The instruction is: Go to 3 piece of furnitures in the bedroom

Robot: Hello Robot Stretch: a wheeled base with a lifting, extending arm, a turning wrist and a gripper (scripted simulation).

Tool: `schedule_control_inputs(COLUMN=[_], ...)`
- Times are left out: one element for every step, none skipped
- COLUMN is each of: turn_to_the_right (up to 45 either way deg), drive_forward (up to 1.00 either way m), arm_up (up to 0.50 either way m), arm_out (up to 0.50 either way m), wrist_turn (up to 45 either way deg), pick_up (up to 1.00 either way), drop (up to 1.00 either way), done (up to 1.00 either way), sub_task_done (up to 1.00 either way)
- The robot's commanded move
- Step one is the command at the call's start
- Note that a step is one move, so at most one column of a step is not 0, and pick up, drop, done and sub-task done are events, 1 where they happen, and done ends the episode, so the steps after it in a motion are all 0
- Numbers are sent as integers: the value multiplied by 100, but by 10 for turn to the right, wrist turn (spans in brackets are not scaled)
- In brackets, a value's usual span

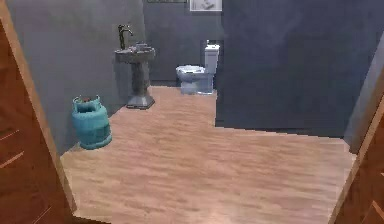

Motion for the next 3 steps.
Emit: schedule_control_inputs(turn_to_the_right=[450, 450, 450], drive_forward=[0, 0, 0], arm_up=[0, 0, 0], arm_out=[0, 0, 0], wrist_turn=[0, 0, 0], pick_up=[0, 0, 0], drop=[0, 0, 0], done=[0, 0, 0], sub_task_done=[0, 0, 0])
